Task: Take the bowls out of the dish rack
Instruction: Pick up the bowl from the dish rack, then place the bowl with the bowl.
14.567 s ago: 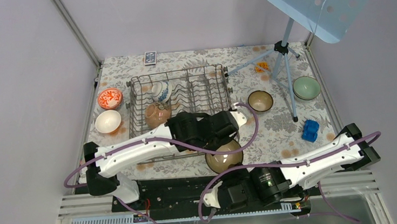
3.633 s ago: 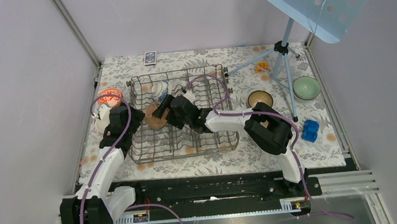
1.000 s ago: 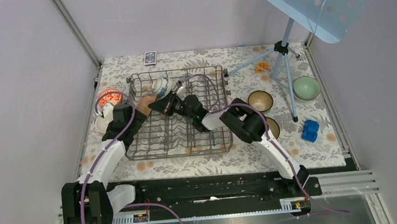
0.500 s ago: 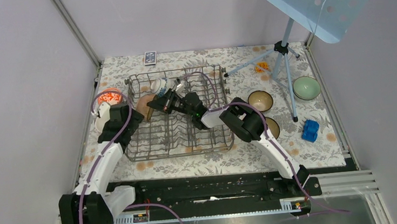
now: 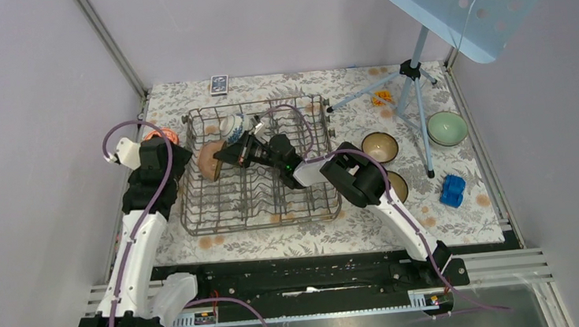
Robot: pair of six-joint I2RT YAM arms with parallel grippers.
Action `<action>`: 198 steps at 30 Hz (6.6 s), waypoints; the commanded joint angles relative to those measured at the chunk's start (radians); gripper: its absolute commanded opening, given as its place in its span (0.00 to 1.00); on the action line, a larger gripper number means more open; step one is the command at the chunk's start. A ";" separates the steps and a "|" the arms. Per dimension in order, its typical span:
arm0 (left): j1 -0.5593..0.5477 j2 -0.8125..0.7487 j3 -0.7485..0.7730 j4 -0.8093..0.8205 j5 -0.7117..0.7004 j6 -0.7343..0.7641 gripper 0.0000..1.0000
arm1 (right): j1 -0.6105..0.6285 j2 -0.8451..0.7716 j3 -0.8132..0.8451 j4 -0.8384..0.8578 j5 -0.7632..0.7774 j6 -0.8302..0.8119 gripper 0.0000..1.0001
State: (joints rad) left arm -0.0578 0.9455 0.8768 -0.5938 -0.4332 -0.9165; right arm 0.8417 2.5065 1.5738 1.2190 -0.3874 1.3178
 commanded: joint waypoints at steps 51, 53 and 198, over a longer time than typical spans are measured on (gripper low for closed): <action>-0.268 0.152 0.482 0.059 0.652 0.350 0.93 | 0.323 -1.411 -0.372 -1.642 0.687 -1.821 0.00; -0.308 0.126 0.456 0.082 0.645 0.387 0.94 | 0.377 -1.427 -0.396 -1.669 0.742 -1.866 0.00; -0.853 0.131 0.258 -0.119 0.081 0.116 0.00 | 0.189 -1.122 -0.266 -1.901 0.744 -0.742 0.32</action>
State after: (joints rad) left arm -0.9104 1.1114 1.1030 -0.8581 -0.3340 -0.7612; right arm 1.0389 1.3739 1.3037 -0.6304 0.3470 0.5987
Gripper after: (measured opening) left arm 0.083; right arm 0.311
